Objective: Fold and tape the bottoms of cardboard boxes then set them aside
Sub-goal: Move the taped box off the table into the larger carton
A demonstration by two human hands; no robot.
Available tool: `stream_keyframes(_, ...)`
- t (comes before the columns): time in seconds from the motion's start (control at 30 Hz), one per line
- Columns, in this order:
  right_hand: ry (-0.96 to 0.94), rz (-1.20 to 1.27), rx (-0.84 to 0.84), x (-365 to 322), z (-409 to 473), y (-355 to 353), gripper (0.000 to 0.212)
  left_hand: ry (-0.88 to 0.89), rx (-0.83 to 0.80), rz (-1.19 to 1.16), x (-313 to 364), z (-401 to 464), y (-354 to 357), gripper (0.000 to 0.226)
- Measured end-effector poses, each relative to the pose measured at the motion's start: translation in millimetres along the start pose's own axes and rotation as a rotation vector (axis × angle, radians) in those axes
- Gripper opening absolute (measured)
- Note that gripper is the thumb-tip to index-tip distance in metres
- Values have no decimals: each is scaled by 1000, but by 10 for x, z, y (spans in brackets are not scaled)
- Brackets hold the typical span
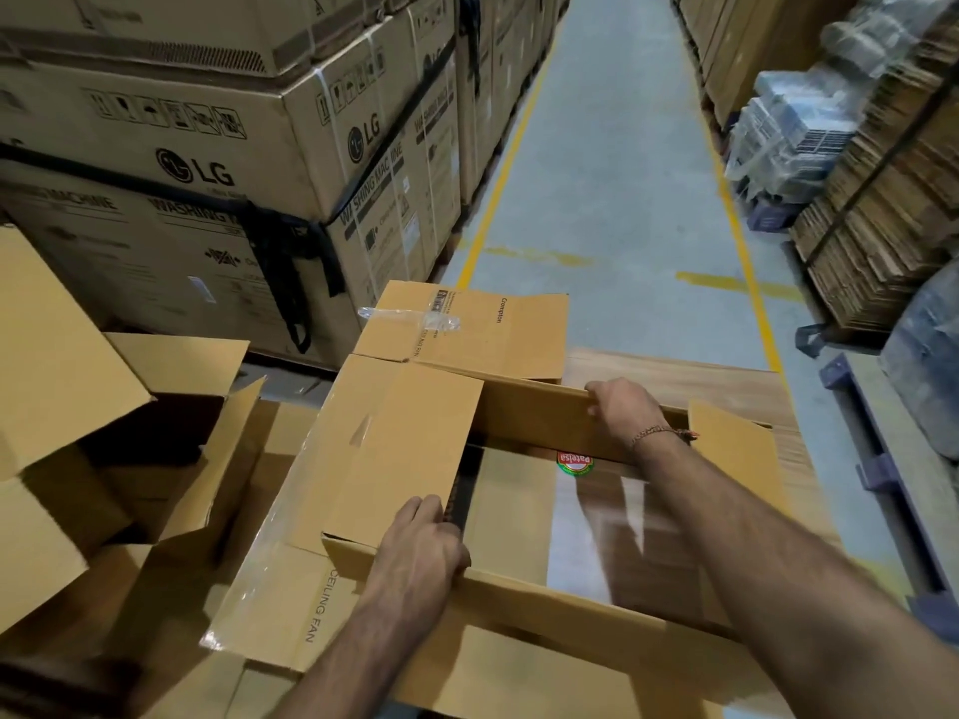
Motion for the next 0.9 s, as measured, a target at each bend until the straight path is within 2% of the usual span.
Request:
stream_keyframes(0.33,26,60,-24,-28,-16,-77,17,49,-94,134,-45,20,-118,33)
stream_keyframes(0.37,21,46,-22,-45,-36,-77,18,61,-122,167,-64,25,-126,41)
stream_keyframes(0.43,-5,-34,31,-70,-91,-19,28,73,-162,229,-90,26,-147,77)
stream_keyframes(0.5,-43,-143,173,-93,-176,120,57,48,-122,183,-113,5,-215,100)
stream_keyframes(0.53,-43,-186,231,-116,-241,178,75,38,-68,170,-120,-11,-270,99)
stream_keyframes(0.6,13,-217,299,-177,-401,235,93,24,61,172,-179,-49,-349,75)
stream_keyframes(0.7,161,-261,301,-328,-754,210,81,-9,238,102,-471,-42,-341,23)
stream_keyframes(0.73,200,-282,257,-372,-884,189,72,-57,269,91,-576,-37,-374,21)
stream_keyframes(0.77,235,-305,205,-395,-1016,163,65,-134,270,83,-682,-34,-413,29)
stream_keyframes(0.83,286,-358,130,-359,-1292,87,56,-345,311,96,-897,-39,-538,40)
stream_keyframes(0.9,298,-437,91,-256,-1557,-7,46,-573,358,151,-1060,-39,-648,39)
Point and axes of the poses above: each hand's wrist, its own z-axis towards the middle knuckle, its own y-axis out of the palm, x = y × z, the point moved 1 cm from there along z, towards the middle knuckle, and after that the axes turned 13 degrees about -y, right-handed, at the moved point
